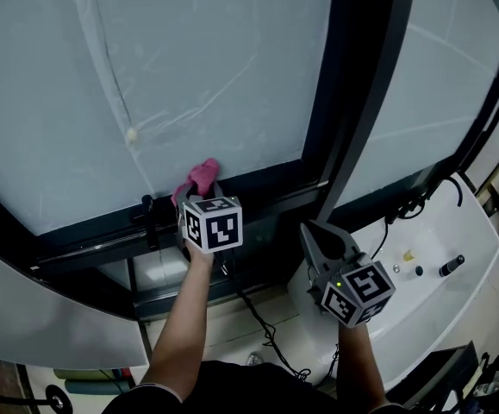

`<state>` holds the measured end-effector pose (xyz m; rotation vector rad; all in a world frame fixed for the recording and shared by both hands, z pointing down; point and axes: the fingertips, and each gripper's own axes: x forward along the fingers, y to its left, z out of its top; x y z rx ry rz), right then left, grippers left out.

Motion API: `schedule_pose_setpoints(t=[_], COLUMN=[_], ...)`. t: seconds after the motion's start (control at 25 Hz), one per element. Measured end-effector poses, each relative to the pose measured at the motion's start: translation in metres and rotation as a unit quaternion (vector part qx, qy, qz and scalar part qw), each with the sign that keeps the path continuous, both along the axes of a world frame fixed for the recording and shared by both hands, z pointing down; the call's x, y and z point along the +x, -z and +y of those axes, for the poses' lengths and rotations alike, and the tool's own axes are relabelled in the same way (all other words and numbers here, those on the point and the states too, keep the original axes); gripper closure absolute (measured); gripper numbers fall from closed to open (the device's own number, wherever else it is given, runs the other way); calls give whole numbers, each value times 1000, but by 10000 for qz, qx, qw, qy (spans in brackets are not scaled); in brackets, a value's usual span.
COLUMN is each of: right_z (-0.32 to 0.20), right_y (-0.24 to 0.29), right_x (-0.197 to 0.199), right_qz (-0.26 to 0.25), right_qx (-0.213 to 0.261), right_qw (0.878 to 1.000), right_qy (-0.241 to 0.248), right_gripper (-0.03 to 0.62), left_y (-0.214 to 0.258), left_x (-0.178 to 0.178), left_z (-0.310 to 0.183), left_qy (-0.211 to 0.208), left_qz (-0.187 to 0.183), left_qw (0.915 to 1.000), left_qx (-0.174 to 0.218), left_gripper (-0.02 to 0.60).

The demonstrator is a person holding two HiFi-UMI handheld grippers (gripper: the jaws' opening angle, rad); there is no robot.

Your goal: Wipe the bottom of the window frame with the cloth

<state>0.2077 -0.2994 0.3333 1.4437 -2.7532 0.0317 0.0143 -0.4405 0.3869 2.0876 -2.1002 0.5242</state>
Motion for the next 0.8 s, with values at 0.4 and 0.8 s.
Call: schedule_pose_setpoints(t=[0.4,0.8], right_z=[0,6], right_y=[-4,-9], right_x=[28,71], right_qz=[-26,-16], right_qx=[-41,-107], right_qw=[9996,9970], right_qy=[-285,-761], right_gripper=[586,586], left_y=[-4,-4], left_x=[57,135], left_z=[-17,-38], left_qy=[-627,-1262], left_qz=[-92,-192], left_qw=[9978,9915], left_qx=[-197,-248], left_gripper=[466,467])
